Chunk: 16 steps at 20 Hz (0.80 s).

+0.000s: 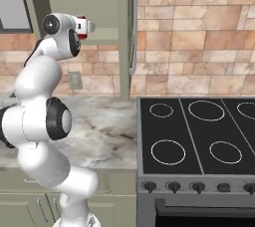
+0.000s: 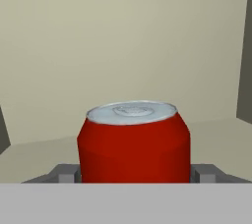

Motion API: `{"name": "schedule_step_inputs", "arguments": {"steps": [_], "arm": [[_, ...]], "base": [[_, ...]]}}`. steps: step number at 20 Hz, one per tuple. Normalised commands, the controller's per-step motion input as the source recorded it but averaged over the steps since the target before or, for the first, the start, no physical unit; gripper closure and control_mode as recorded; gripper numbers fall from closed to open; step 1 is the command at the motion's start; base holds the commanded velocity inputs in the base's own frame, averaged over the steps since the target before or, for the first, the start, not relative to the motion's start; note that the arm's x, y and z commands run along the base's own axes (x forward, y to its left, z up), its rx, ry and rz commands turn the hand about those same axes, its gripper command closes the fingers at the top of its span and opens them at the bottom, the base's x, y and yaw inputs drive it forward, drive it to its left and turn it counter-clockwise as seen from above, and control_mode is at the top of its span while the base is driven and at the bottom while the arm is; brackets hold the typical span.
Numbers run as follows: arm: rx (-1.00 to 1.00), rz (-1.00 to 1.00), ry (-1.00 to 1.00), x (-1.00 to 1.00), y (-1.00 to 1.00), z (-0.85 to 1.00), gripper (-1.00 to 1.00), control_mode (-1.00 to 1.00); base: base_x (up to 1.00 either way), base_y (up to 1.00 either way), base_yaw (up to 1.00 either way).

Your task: Pick the can from the counter and place it in the open cabinet.

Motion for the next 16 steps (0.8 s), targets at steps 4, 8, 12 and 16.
{"name": "schedule_step_inputs", "arguments": {"steps": [4, 8, 12, 16], "arm": [[0.00, 0.00, 0.00, 0.54, 0.15, -0.07, 1.00, -1.00], [0.00, -0.02, 0.00, 0.45, 0.14, -0.05, 1.00, -1.00], [0.00, 0.00, 0.00, 0.39, 0.13, -0.25, 1.00, -1.00], [0.00, 0.00, 0.00, 0.34, 0.10, -0.45, 1.00, -1.00]], "base": [[0.00, 0.00, 0.00], [0.00, 0.00, 0.00], [0.00, 0.00, 0.00], [0.00, 0.00, 0.00]]}}
